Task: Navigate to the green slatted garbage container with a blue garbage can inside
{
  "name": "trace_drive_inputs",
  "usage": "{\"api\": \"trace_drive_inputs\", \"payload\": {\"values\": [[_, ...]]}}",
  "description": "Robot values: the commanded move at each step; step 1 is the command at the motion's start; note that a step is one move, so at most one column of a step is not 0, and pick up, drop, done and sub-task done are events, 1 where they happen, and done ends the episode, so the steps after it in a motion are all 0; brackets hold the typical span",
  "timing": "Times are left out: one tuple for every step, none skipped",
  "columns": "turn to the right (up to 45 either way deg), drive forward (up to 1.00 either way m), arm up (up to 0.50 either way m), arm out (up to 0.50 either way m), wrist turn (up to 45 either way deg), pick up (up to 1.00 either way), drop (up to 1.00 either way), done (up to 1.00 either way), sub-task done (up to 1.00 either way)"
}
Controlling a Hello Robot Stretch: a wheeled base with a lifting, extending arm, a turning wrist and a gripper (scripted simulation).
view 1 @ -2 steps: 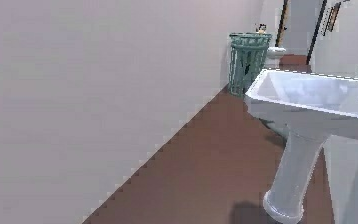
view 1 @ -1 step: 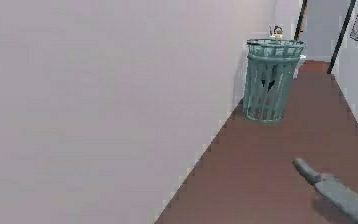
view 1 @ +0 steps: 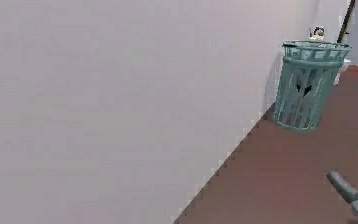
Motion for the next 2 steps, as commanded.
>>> {"api": "trace_drive_inputs", "payload": {"values": [[0.0, 0.10, 0.00, 0.00, 0.0, 0.00, 0.00, 0.00, 0.00], [36.0, 0.00, 0.00, 0.00, 0.0, 0.00, 0.00, 0.00, 0.00]]}}
